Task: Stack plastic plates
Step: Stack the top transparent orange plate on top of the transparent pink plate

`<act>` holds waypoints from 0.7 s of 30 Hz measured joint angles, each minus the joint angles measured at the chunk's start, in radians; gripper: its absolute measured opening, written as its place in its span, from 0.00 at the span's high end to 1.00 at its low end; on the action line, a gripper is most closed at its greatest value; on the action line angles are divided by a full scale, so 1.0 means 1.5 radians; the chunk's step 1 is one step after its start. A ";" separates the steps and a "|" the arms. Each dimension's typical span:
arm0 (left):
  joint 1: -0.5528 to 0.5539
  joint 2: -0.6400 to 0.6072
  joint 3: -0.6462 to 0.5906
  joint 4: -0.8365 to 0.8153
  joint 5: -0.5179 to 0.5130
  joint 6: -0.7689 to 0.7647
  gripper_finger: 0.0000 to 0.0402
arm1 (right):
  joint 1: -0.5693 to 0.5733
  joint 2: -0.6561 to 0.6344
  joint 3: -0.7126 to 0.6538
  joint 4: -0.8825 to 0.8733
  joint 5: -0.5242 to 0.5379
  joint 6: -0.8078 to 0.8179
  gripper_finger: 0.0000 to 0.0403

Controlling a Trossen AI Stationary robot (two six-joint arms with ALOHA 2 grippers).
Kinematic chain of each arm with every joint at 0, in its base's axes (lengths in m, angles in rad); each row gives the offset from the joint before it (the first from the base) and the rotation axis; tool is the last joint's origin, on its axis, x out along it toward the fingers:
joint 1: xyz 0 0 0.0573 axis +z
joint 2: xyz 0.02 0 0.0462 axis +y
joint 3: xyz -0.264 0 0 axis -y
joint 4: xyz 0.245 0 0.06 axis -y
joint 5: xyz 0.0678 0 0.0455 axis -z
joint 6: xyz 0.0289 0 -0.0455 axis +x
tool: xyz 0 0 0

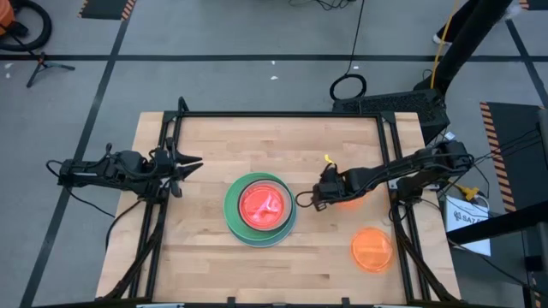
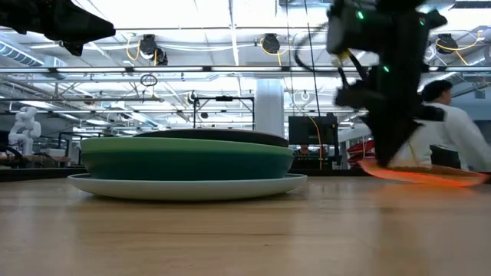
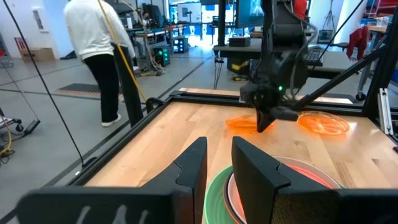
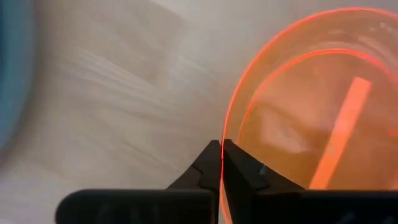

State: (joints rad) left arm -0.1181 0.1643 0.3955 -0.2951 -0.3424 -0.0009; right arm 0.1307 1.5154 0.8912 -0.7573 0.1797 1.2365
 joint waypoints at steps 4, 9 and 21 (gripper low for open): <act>0.000 0.000 0.000 0.000 0.000 0.000 0.79 | 0.000 -0.001 0.065 0.009 0.046 -0.073 0.99; 0.000 0.000 0.000 0.000 0.000 0.000 0.79 | 0.002 0.002 0.140 0.077 0.102 -0.202 0.99; 0.000 0.000 0.000 0.002 0.000 0.000 0.79 | 0.027 0.108 0.290 0.263 0.063 -0.569 0.99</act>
State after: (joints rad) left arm -0.1181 0.1642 0.3958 -0.2924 -0.3428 -0.0013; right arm 0.1719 1.6777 1.3267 -0.3623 0.2742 0.3825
